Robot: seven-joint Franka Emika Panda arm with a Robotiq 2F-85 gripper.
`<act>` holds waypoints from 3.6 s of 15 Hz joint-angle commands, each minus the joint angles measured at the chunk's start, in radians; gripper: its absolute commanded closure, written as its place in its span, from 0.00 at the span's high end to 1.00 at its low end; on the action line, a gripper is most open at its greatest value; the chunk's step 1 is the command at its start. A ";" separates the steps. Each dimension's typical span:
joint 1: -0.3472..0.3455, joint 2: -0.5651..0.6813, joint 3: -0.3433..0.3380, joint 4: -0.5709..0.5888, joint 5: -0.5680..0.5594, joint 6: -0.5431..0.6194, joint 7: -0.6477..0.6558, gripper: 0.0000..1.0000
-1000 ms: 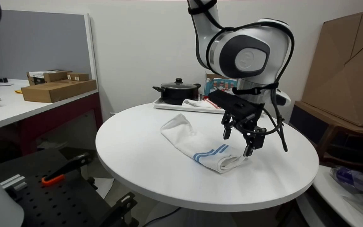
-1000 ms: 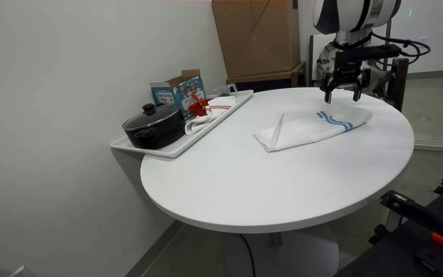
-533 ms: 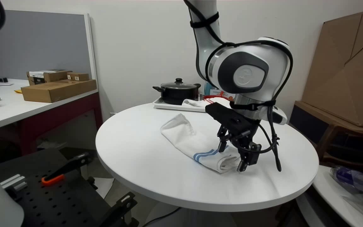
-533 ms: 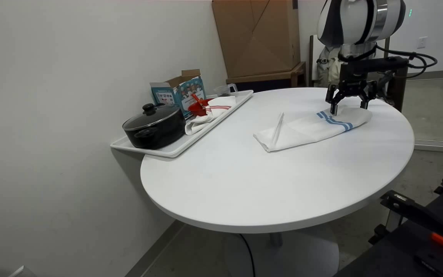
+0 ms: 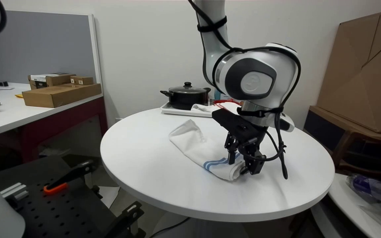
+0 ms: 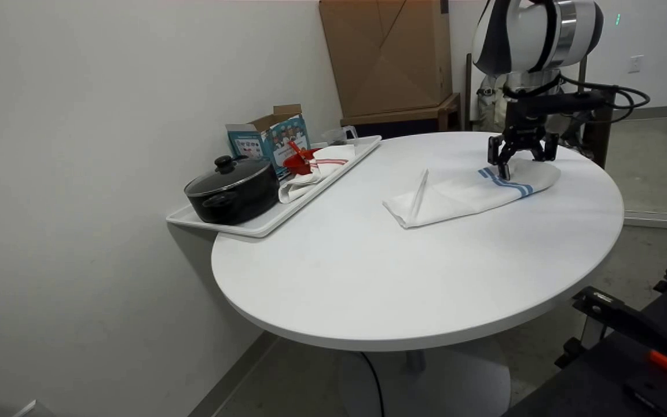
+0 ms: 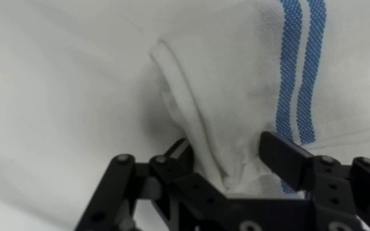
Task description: Fold the bluestripped table cloth
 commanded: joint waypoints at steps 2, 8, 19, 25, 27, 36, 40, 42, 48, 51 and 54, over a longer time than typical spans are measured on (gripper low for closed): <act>-0.016 -0.014 0.016 -0.005 0.032 -0.014 -0.028 0.16; -0.022 -0.122 -0.024 -0.086 0.023 -0.049 -0.014 0.08; 0.047 -0.414 -0.133 -0.203 -0.039 -0.175 0.025 0.08; 0.187 -0.404 -0.072 -0.126 -0.069 -0.232 0.061 0.08; 0.233 -0.379 -0.044 -0.098 -0.072 -0.237 0.079 0.08; 0.330 -0.246 0.017 0.014 -0.097 -0.274 0.117 0.08; 0.394 -0.202 0.030 0.014 -0.145 -0.236 0.206 0.08; 0.435 -0.176 0.045 0.013 -0.165 -0.212 0.263 0.07; 0.547 -0.127 0.039 0.023 -0.244 -0.161 0.425 0.08; 0.556 -0.124 0.027 0.020 -0.251 -0.157 0.477 0.08; 0.564 -0.104 0.021 0.014 -0.252 -0.148 0.509 0.36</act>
